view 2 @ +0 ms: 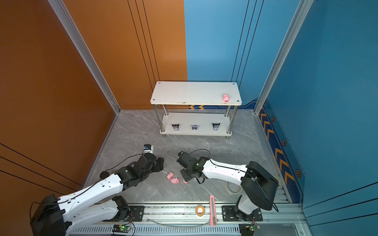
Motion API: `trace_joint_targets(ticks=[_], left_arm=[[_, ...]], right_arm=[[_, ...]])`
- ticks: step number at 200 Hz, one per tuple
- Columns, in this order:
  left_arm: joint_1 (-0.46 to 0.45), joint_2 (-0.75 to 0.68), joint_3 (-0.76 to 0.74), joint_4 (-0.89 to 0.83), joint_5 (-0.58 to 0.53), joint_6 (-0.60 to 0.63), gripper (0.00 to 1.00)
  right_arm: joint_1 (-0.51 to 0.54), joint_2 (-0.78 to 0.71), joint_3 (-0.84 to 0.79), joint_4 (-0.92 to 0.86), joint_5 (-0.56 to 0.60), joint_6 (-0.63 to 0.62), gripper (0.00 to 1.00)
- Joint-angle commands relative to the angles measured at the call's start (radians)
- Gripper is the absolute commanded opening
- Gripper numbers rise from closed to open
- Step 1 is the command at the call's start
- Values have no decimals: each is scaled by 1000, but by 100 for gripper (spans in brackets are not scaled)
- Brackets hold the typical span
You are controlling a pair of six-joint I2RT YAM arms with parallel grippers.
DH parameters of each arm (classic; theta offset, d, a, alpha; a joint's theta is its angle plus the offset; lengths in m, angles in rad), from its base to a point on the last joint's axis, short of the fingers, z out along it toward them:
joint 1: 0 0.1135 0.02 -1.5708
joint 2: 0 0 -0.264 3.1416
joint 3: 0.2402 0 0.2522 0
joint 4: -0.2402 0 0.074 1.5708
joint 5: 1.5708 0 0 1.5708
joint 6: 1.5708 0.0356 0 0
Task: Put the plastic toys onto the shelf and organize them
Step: 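Align the right gripper over a pink pig apart from the cluster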
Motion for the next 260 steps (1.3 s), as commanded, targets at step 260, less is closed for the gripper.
trace_joint_targets(ticks=[260], left_arm=[[21, 146, 38, 67, 32, 9, 78]], right_arm=[[-83, 29, 48, 66, 77, 19, 1]])
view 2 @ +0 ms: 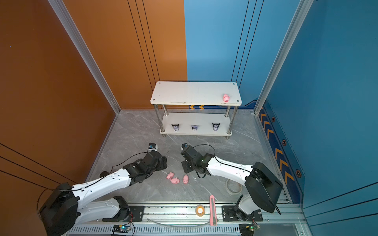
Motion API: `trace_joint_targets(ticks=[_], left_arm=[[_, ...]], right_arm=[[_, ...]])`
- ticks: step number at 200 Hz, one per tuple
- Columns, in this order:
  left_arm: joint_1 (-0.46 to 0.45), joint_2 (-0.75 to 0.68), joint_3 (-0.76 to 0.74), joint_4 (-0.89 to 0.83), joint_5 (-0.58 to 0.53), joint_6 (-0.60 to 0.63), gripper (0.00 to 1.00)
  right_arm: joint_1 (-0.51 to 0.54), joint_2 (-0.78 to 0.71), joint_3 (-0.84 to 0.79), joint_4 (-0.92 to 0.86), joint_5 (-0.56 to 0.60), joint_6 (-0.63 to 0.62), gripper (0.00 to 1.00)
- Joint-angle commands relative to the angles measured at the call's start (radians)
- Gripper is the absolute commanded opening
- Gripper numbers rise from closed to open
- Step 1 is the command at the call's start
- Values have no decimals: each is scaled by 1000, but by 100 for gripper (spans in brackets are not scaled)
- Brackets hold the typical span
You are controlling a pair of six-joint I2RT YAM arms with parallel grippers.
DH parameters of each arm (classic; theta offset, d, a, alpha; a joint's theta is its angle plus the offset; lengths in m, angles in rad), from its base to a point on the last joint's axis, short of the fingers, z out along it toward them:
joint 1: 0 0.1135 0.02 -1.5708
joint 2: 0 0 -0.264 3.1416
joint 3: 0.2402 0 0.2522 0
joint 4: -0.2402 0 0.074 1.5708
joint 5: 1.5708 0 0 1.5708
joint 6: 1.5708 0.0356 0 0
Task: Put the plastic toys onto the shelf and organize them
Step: 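Align the right gripper over a pink pig apart from the cluster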
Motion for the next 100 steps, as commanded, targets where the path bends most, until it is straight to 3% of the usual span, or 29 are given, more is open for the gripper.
trace_joint_targets(ticks=[1, 49, 100], left_arm=[[8, -16, 6, -10, 12, 5, 78], [16, -64, -17, -24, -9, 10, 78], [30, -42, -8, -16, 5, 19, 78]], right_arm=[[-1, 66, 46, -55, 59, -6, 1], [-27, 125, 31, -26, 51, 1, 0], [-78, 43, -108, 29, 3, 43, 0]])
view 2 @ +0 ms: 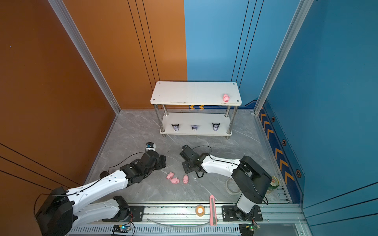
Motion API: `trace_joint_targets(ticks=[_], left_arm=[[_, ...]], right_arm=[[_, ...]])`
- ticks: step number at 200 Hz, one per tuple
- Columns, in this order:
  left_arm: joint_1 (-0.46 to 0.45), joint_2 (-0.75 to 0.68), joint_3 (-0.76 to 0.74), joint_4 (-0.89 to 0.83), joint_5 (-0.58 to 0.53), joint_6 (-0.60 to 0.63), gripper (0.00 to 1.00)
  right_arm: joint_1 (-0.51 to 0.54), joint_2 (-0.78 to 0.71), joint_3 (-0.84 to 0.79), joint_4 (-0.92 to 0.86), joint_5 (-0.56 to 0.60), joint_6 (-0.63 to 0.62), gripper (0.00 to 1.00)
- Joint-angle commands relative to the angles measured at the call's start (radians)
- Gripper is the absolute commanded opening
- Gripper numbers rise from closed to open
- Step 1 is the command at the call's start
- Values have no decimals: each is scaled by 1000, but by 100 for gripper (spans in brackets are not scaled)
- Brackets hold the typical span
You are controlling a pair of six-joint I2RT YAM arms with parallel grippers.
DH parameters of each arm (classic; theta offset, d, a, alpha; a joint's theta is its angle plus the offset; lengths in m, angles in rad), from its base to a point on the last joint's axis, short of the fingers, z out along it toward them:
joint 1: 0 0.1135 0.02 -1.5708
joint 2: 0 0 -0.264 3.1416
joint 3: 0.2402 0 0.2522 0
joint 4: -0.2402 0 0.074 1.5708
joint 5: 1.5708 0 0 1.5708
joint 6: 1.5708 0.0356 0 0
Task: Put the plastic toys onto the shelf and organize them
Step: 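Align the right gripper over a pink pig apart from the cluster, then close the right gripper on the pink pig and lift it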
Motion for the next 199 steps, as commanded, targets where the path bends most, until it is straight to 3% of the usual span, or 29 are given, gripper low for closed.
trace_joint_targets(ticks=[1, 62, 72, 95, 112, 144, 199], left_arm=[[13, 16, -1, -14, 6, 16, 78], [10, 67, 14, 21, 35, 12, 78], [11, 67, 14, 19, 34, 12, 78], [10, 61, 12, 20, 35, 9, 78], [9, 54, 10, 20, 34, 9, 78], [9, 35, 5, 1, 26, 12, 78], [22, -14, -14, -22, 11, 20, 79]], right_arm=[[-35, -42, -74, 7, -20, 36, 0], [-79, -158, -125, -41, 0, 71, 5], [-69, -163, -101, -69, 16, 68, 14], [-37, -130, -45, -101, 40, 48, 54], [-17, -67, 3, -119, 49, 32, 65], [10, 51, 82, -125, 50, 13, 69], [11, 117, 149, -112, 77, -11, 66]])
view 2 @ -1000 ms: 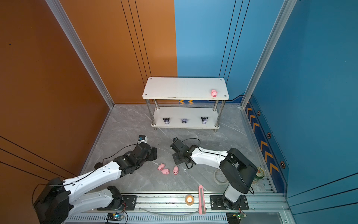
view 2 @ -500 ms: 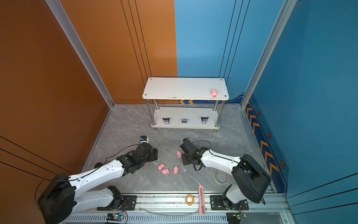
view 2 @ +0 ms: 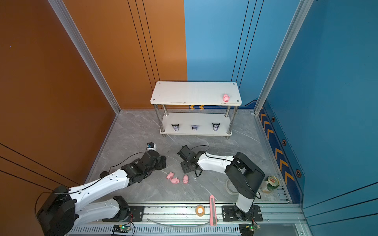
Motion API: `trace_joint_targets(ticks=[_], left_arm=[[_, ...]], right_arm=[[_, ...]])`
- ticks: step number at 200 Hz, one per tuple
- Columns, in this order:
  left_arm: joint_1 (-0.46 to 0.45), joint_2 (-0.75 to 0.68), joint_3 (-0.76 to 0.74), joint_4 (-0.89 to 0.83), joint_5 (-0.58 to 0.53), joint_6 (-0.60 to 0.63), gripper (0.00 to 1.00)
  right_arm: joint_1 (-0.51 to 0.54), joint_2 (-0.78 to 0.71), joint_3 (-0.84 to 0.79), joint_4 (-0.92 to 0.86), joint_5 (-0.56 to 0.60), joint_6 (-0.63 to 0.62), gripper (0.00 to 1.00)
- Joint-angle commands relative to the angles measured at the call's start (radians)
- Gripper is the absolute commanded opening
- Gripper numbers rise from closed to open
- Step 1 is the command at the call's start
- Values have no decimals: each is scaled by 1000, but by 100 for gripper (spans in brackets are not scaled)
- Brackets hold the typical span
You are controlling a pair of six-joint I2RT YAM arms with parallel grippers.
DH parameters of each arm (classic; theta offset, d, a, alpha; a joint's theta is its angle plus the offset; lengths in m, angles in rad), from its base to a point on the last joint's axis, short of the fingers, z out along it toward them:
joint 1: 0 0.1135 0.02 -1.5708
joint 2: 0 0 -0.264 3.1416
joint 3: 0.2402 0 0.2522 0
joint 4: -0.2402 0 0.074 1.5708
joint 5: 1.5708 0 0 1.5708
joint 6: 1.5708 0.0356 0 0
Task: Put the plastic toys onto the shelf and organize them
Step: 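Close the right gripper on the pink pig and lift it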
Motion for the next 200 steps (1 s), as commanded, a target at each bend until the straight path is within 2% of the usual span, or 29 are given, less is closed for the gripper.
trace_joint_targets(ticks=[1, 26, 75, 108, 124, 168, 200], left_arm=[[15, -27, -15, -26, -12, 18, 79], [26, -25, -16, -18, -7, 19, 79], [36, 19, 7, -4, 11, 29, 79], [37, 34, 14, 2, 19, 27, 79], [37, 30, 10, 2, 20, 28, 79], [38, -11, -3, -11, 19, 26, 79], [38, -64, -28, -22, 14, 16, 79]], right_arm=[[1, 2, 37, -23, 46, -22, 66], [-8, 7, 35, -11, 55, -23, 61], [-28, 17, 35, 16, 40, -22, 43], [-28, 1, 34, 3, 40, -26, 27], [-29, -35, 39, -27, 47, -31, 21], [-29, -207, 104, -201, 127, -88, 12], [-34, -347, 203, -336, 192, -127, 10]])
